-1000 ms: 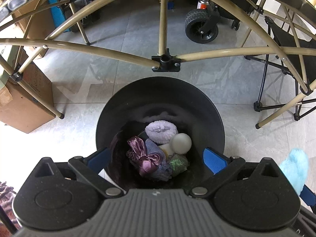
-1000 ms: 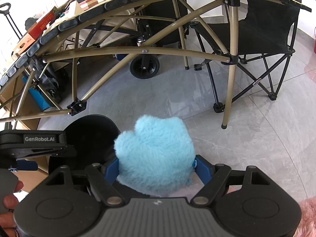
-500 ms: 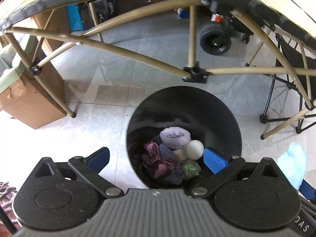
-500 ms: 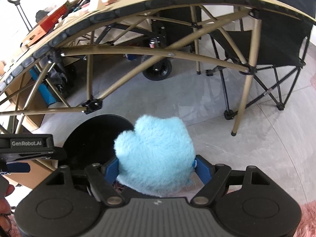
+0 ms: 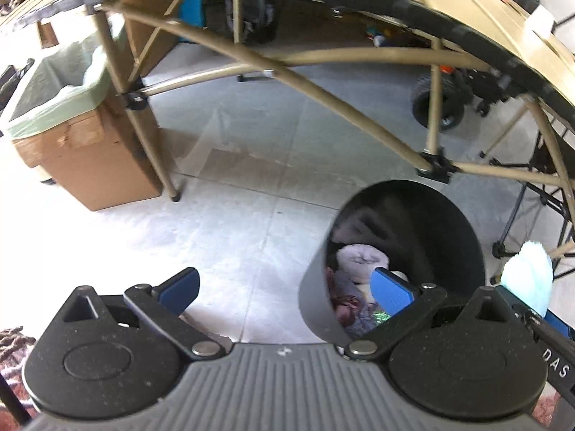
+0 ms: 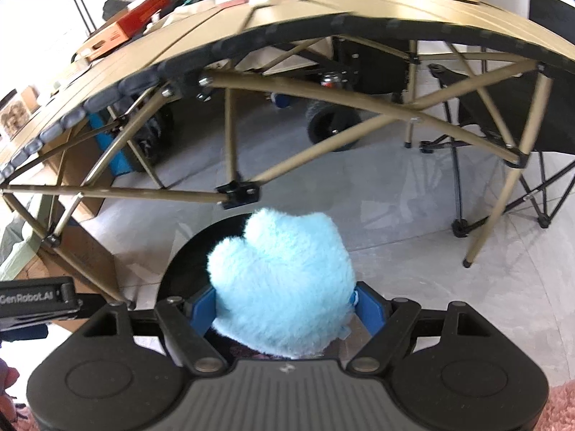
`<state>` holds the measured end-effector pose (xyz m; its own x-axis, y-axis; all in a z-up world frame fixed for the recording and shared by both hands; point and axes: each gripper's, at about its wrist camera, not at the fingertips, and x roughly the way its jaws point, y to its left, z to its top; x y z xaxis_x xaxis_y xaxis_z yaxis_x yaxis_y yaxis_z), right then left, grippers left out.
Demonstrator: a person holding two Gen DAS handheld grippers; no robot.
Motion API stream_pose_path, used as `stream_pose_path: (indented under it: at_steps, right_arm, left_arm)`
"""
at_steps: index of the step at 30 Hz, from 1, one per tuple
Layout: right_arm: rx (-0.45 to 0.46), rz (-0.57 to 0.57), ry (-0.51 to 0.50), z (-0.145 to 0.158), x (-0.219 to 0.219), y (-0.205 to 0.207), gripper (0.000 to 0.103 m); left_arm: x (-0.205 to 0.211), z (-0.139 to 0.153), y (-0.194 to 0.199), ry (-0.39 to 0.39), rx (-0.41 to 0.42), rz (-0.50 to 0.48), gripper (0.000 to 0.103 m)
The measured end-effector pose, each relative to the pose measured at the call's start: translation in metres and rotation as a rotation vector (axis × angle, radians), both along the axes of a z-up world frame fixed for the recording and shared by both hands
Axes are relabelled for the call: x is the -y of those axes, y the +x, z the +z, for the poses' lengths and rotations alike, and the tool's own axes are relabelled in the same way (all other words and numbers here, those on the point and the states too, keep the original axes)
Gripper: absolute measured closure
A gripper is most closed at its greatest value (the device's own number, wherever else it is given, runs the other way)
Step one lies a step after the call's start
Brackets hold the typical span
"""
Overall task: Collect trash
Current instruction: 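Move the left tool aside while right brings the blue plush over the bin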
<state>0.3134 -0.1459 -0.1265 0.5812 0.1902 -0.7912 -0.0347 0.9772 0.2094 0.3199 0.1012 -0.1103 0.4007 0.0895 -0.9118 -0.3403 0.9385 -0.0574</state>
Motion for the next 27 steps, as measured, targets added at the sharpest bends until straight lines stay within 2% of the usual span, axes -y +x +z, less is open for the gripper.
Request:
stream_pose_path:
  at_steps: [12,27]
  right_arm:
    - [-0.033,0.061,-0.044,-0.008,-0.049,0.021,0.025]
    - [-0.107,0.094,-0.078,-0.022,-0.072,0.033,0.025]
  left_arm:
    - [-0.057,-0.005,-0.022,0.003,-0.007,0.095,0.000]
    - [-0.062,-0.007,-0.027,0.009,-0.013,0.087,0.000]
